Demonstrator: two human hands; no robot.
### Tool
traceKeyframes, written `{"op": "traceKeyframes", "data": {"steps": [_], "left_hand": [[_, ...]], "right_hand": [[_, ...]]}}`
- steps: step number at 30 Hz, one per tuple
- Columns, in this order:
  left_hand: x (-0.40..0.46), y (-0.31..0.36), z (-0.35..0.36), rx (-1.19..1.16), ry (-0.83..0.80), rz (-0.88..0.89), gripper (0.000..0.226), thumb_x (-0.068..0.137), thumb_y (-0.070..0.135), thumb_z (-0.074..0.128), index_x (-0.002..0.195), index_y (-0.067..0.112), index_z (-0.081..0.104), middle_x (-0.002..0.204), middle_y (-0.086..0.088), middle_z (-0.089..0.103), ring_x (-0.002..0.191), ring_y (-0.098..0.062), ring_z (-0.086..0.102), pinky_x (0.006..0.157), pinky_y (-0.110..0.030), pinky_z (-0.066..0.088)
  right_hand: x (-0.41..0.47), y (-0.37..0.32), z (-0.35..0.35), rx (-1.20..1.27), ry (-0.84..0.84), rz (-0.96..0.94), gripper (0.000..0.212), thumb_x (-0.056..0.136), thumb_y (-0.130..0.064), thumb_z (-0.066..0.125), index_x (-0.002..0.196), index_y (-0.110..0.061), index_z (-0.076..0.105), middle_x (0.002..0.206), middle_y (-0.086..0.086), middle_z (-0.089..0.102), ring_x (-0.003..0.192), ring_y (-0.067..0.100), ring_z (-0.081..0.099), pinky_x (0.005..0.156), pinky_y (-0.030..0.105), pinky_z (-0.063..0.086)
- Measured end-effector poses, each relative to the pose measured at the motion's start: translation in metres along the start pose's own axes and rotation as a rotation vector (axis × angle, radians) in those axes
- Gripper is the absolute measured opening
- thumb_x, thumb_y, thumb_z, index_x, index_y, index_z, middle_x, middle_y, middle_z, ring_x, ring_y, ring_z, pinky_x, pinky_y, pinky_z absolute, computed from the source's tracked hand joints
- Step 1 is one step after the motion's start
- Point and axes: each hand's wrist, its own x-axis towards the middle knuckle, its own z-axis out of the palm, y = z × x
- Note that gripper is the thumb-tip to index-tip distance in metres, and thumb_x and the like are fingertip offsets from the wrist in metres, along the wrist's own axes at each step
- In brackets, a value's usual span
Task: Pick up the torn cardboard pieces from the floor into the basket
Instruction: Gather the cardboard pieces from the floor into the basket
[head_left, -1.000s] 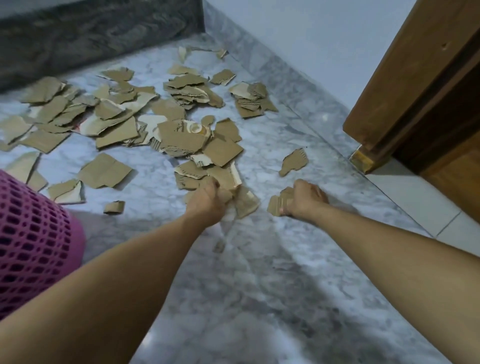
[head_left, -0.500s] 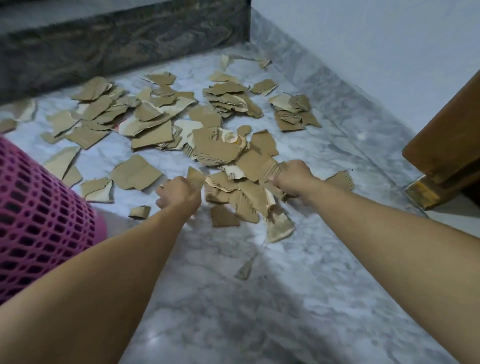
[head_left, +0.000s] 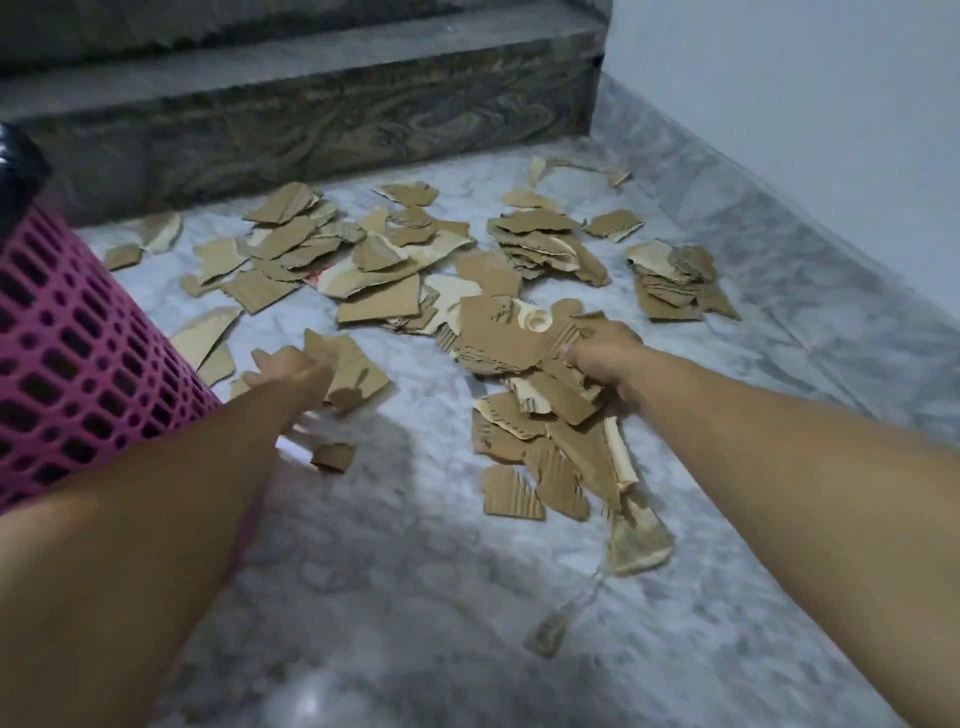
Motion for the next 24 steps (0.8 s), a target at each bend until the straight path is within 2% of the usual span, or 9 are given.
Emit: {"op": "traceKeyframes", "data": {"steps": [2, 3, 8, 11, 14, 15, 17, 20, 24], "left_hand": [[0.002, -0.003, -0.010, -0.104, -0.115, 0.007, 0.031, 0.087, 0.026, 0.051, 0.097, -0.001, 0.062, 0.109, -0.023, 0.059, 0.089, -0.037, 0.063, 0.067, -0.041, 0.057], [0.000, -0.004, -0.011, -0.150, -0.185, 0.028, 0.025, 0.088, 0.023, 0.055, 0.094, -0.001, 0.061, 0.096, -0.020, 0.061, 0.073, -0.033, 0.062, 0.052, -0.033, 0.053], [-0.014, 0.008, -0.002, -0.126, -0.216, 0.108, 0.008, 0.083, 0.018, 0.060, 0.077, 0.012, 0.061, 0.090, -0.015, 0.064, 0.072, -0.026, 0.059, 0.042, -0.025, 0.046], [-0.028, 0.023, 0.019, -0.156, -0.251, 0.166, 0.014, 0.080, 0.028, 0.068, 0.076, 0.016, 0.061, 0.094, -0.012, 0.061, 0.080, -0.025, 0.060, 0.049, -0.026, 0.051], [-0.043, 0.032, 0.042, -0.212, -0.271, 0.205, 0.026, 0.063, 0.046, 0.072, 0.070, 0.024, 0.059, 0.103, -0.008, 0.062, 0.092, -0.026, 0.061, 0.081, -0.036, 0.056], [-0.049, 0.033, 0.046, -0.258, -0.281, 0.213, 0.033, 0.058, 0.050, 0.074, 0.068, 0.024, 0.057, 0.095, -0.005, 0.063, 0.088, -0.025, 0.060, 0.081, -0.034, 0.054], [-0.057, 0.032, 0.048, -0.361, -0.299, 0.231, 0.036, 0.059, 0.041, 0.081, 0.074, 0.021, 0.055, 0.081, 0.001, 0.057, 0.079, -0.023, 0.054, 0.071, -0.030, 0.045], [-0.058, 0.023, 0.051, -0.429, -0.217, 0.225, 0.050, 0.064, 0.019, 0.084, 0.100, 0.017, 0.049, 0.101, -0.003, 0.057, 0.096, -0.024, 0.056, 0.078, -0.032, 0.048], [-0.062, 0.025, 0.051, 0.077, -0.064, 0.028, 0.084, 0.057, 0.044, 0.085, 0.124, 0.018, 0.042, 0.129, -0.011, 0.040, 0.123, -0.030, 0.037, 0.100, -0.039, 0.036]], "right_hand": [[0.005, -0.005, 0.003, 0.067, -0.016, 0.049, 0.051, 0.075, -0.034, 0.071, 0.118, -0.009, 0.060, 0.122, 0.015, 0.061, 0.109, 0.034, 0.060, 0.091, 0.046, 0.055], [0.010, -0.005, 0.005, 0.082, -0.015, 0.072, 0.063, 0.066, -0.040, 0.074, 0.119, -0.011, 0.057, 0.121, 0.016, 0.059, 0.108, 0.034, 0.060, 0.089, 0.047, 0.056], [0.018, -0.012, 0.013, -0.051, 0.003, 0.067, 0.114, 0.054, -0.068, 0.078, 0.145, -0.020, 0.030, 0.148, 0.013, 0.036, 0.134, 0.034, 0.036, 0.108, 0.045, 0.038], [0.023, -0.016, 0.025, -0.145, -0.005, 0.057, 0.116, 0.055, -0.070, 0.080, 0.146, -0.016, 0.032, 0.149, 0.017, 0.028, 0.137, 0.037, 0.029, 0.111, 0.045, 0.035], [0.016, -0.023, 0.042, -0.289, 0.010, 0.021, 0.109, 0.048, -0.067, 0.085, 0.135, -0.016, 0.045, 0.141, 0.016, 0.033, 0.130, 0.037, 0.033, 0.107, 0.050, 0.036], [0.015, -0.022, 0.047, -0.328, 0.012, 0.008, 0.106, 0.047, -0.064, 0.087, 0.133, -0.017, 0.048, 0.139, 0.016, 0.034, 0.129, 0.037, 0.033, 0.106, 0.051, 0.037], [0.012, -0.019, 0.050, -0.351, -0.001, -0.002, 0.103, 0.047, -0.060, 0.089, 0.131, -0.017, 0.049, 0.138, 0.014, 0.035, 0.128, 0.037, 0.035, 0.105, 0.051, 0.037], [0.010, -0.011, 0.044, -0.286, -0.047, -0.053, 0.099, 0.045, -0.055, 0.092, 0.129, -0.019, 0.054, 0.135, 0.011, 0.047, 0.124, 0.035, 0.045, 0.103, 0.048, 0.042], [-0.002, 0.001, 0.032, -0.192, -0.232, -0.181, 0.066, 0.055, -0.036, 0.094, 0.107, -0.015, 0.061, 0.102, 0.003, 0.063, 0.103, 0.025, 0.057, 0.085, 0.032, 0.046]]}}
